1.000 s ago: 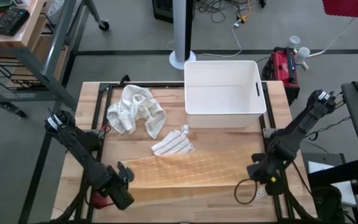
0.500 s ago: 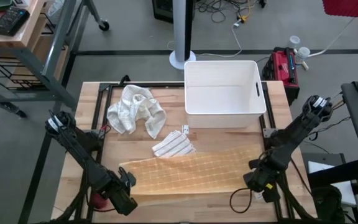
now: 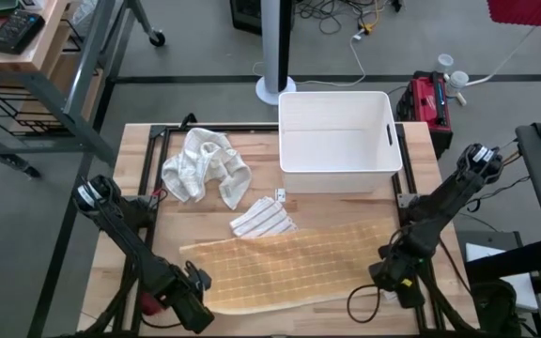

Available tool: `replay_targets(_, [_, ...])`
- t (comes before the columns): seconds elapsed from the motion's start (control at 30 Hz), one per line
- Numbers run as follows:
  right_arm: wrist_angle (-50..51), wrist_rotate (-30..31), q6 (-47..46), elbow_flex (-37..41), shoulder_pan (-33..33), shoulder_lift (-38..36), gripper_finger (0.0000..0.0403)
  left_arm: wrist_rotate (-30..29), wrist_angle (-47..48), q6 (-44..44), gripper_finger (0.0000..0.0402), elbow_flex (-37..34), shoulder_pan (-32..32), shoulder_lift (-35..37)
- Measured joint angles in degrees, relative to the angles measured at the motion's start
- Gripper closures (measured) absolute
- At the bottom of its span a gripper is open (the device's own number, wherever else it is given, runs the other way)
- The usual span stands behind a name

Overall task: Fold towel
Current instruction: Fold the yellow squared towel

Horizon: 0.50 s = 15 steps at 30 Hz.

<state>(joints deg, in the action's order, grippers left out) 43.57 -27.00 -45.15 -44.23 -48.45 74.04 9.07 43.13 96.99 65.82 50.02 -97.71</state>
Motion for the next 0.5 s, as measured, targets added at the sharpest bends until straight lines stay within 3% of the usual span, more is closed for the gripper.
replay_targets(0.13, [1.31,-0.63,-0.75,-0.02,-0.07,-2.17,0.0282,2.86,-0.8,1.68,0.0282,0.0,0.35,0.25])
replay_targets(0.23, [3.38,2.3,0.15,-0.01,-0.04,-4.44,0.028,3.03,-0.93,2.8,0.0276,0.0,0.61,0.26])
replay_targets(0.5, [18.11,24.64,-2.34,-0.04,-0.04,-8.7,0.0297,2.7,-0.49,6.38,0.0282,0.13,1.07,0.72])
